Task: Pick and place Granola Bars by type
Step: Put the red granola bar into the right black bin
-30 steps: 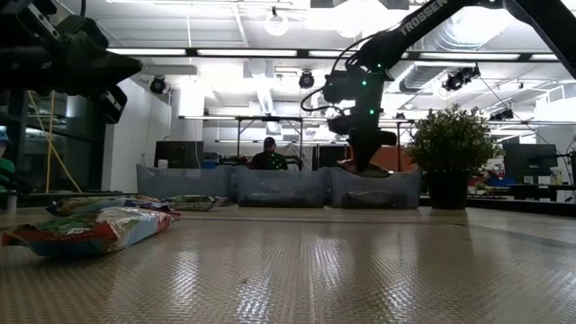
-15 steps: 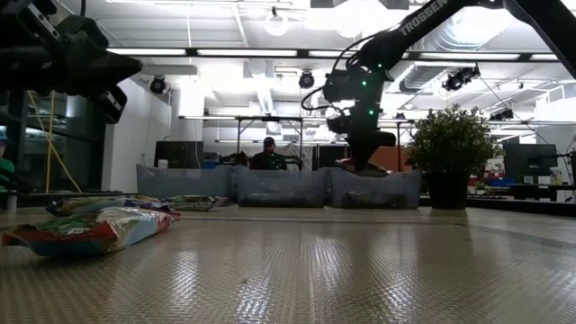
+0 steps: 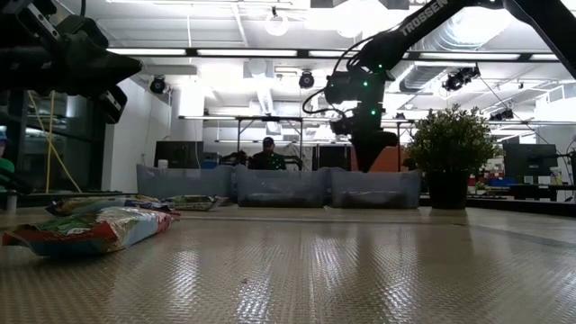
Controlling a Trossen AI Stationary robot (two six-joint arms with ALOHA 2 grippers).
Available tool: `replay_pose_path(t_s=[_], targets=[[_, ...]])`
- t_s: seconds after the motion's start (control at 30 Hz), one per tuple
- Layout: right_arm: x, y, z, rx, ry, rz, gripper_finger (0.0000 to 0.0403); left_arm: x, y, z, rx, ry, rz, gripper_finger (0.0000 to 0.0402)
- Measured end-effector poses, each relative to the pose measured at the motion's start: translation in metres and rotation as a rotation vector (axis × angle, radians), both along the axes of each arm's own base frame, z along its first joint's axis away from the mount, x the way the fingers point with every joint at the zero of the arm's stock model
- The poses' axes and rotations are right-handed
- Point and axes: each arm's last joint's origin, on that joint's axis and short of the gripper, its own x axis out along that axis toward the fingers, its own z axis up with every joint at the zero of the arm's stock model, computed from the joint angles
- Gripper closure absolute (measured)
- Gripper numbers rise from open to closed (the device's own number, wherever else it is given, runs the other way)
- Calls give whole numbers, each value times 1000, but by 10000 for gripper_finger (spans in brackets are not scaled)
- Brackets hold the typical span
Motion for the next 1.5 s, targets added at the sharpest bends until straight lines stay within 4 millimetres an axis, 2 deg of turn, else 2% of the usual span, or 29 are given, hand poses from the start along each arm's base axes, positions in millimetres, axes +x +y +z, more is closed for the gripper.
replay_pose_path(t_s=[0.27,0.43,0.7,1.0,1.23,1.37,1.5], targets=[[7,9,1,7,-48,-113,257,0,0,0,0,0,0,401],[17,21,10,9,-87,-154,253,0,0,0,0,0,0,401],[38,47,30,42,-167,-286,251,0,0,0,0,0,0,401],[57,78,60,110,-239,-336,252,0,0,0,0,0,0,401],[65,105,86,168,-254,-369,258,0,0,0,0,0,0,401],[69,123,98,245,-279,-417,257,0,0,0,0,0,0,401],[76,144,106,396,-322,-481,258,0,0,0,0,0,0,401]])
